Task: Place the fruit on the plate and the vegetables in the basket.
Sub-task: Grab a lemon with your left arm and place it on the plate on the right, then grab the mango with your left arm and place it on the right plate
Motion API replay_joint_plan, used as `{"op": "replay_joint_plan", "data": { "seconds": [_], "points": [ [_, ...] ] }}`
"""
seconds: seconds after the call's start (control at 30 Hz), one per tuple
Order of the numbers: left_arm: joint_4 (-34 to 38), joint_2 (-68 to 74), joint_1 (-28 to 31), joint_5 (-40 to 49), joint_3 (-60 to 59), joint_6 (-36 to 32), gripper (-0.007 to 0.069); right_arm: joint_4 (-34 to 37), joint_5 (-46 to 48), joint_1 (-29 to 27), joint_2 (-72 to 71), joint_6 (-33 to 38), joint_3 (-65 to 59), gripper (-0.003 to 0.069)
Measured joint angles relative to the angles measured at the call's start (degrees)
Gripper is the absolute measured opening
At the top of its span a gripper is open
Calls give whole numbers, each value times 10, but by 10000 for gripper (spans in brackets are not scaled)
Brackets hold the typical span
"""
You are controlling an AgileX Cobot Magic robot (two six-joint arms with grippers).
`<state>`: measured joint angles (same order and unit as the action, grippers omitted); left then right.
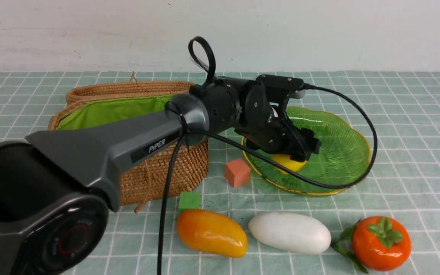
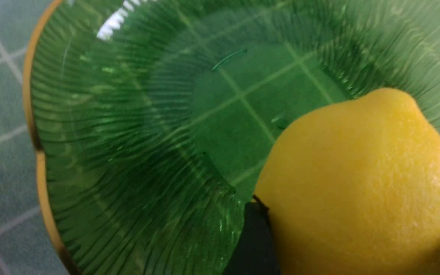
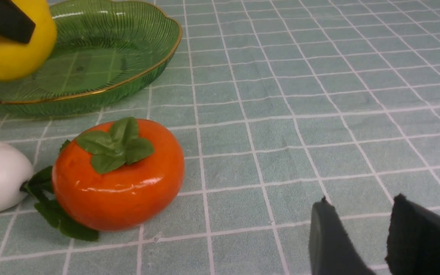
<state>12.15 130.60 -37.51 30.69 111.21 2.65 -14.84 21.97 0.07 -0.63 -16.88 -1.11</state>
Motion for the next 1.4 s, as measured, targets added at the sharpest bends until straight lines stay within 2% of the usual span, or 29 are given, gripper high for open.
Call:
{"op": "replay_joint_plan", "data": {
  "seconds": [0.07, 0.27, 0.47, 0.6, 0.7, 0.77, 0.87, 0.93, 1.03, 1.13, 1.3, 1.4],
  "points": [
    [-13, 3, 0, 5, 1, 12, 558, 0, 0, 0, 0, 0, 0, 242],
    [-30, -3, 0, 30, 3, 14, 663, 0, 0, 0, 0, 0, 0, 242],
    [-73, -34, 0, 71, 3, 14, 668, 0, 0, 0, 0, 0, 0, 242],
    [-116, -94, 1, 151, 3, -23, 649, 0, 0, 0, 0, 0, 0, 242],
    [-121, -158, 3, 281, 0, -144, 612, 0, 0, 0, 0, 0, 0, 242],
    [-118, -208, 4, 360, -22, -264, 582, 0, 0, 0, 0, 0, 0, 242],
    [-104, -258, 4, 392, -85, -396, 556, 0, 0, 0, 0, 0, 0, 242],
    [-97, -284, 4, 393, -145, -476, 548, 0, 0, 0, 0, 0, 0, 242],
    [-101, -302, 4, 347, -242, -546, 545, 0, 0, 0, 0, 0, 0, 242],
    [-121, -300, 4, 264, -328, -575, 542, 0, 0, 0, 0, 0, 0, 242],
    [-131, -297, 4, 155, -398, -582, 551, 0, 0, 0, 0, 0, 0, 242],
    [-132, -297, 4, 125, -404, -582, 560, 0, 0, 0, 0, 0, 0, 242]
  ]
}}
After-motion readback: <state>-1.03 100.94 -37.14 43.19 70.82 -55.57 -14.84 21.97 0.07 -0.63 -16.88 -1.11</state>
